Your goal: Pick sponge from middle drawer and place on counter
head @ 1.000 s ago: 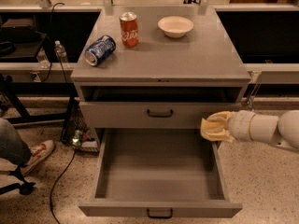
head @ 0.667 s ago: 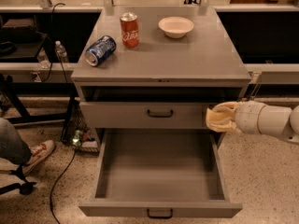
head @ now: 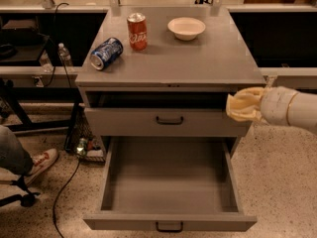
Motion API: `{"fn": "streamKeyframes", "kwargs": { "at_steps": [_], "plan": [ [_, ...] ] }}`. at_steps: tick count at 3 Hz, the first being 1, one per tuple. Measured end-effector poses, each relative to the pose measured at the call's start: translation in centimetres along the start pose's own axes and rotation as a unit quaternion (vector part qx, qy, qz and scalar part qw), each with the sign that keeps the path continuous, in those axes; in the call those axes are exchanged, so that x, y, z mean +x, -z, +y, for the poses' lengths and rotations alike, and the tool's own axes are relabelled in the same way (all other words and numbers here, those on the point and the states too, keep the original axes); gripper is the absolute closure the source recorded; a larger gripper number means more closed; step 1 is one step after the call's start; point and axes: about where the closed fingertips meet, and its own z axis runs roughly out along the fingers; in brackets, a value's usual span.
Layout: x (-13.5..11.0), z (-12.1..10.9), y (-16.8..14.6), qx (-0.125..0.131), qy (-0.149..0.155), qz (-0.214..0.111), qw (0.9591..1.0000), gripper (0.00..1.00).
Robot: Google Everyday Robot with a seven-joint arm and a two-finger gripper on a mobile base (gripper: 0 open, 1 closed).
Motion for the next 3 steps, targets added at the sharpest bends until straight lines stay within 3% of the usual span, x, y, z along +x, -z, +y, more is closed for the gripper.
{"fn": "streamKeyframes", "kwargs": {
  "at_steps": [2,3],
  "plan": [
    [-5.3,-7.4,1.1,0.044,0.081,-0.029,0.9953,1.00],
    [-5.9,-8.5,1.2,0.051,0.086,-0.034,0.9944,1.00]
  ]
}}
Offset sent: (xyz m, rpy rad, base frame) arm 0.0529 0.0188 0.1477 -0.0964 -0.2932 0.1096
